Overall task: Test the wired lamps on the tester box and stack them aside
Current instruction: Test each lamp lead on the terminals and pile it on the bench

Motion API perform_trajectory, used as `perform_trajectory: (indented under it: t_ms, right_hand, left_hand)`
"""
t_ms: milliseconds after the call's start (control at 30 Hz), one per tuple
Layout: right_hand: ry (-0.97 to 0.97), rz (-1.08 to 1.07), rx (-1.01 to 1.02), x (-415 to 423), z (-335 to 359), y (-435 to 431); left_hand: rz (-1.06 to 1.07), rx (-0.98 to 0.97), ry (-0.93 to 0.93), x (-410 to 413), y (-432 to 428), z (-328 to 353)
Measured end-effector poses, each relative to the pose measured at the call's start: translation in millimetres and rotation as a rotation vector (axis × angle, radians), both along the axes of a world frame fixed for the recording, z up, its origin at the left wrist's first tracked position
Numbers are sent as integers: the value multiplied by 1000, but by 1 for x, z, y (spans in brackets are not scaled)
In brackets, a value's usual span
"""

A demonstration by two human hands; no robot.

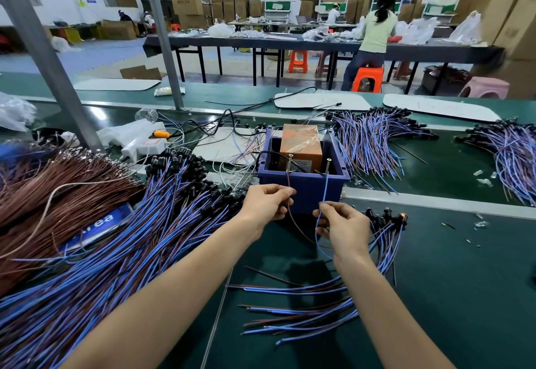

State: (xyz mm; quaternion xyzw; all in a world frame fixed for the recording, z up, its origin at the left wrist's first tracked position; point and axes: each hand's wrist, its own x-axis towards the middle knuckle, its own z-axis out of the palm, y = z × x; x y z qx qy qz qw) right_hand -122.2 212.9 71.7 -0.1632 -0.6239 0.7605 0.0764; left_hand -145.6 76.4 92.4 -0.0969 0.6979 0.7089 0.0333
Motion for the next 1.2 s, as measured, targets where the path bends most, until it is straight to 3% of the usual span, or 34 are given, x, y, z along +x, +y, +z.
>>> perform_trajectory:
  t_ms: [167, 233, 333, 400, 500, 533, 600, 667, 800, 1033, 1200]
  right_hand:
    - [55, 64, 91, 7, 1, 1]
    - [107, 207, 221, 19, 0, 0]
    - [88, 480, 245, 39, -5, 0]
    - [106, 607, 419, 48, -12, 3]
    - [170, 731, 747, 55, -20, 2]
    - [181, 750, 784, 56, -21, 0]
    - [199, 738, 800, 57, -23, -3]
    - [199, 714, 758, 56, -24, -6]
    - [175, 717, 665, 56, -23, -12]
    - [96, 660, 396, 53, -17, -19]
    - [35, 552, 242, 51, -16, -47]
  left_hand:
    - [-56, 30, 10, 9, -3, 4]
    - [-161, 91, 25, 21, -10, 5]
    - [-295, 51, 83, 37, -37, 6]
    - [-247, -214, 131, 37, -63, 6]
    - [-165, -1147, 163, 32, -101, -2]
    - [-209, -1354, 123, 34, -108, -9]
    - [-300, -1548, 56, 41, -109, -26]
    - [-266, -1670, 106, 47, -104, -39]
    - [-103, -1608, 232, 45, -103, -47]
    - [46, -1083, 413, 53, -99, -34]
    - [-39, -937, 580, 61, -77, -24]
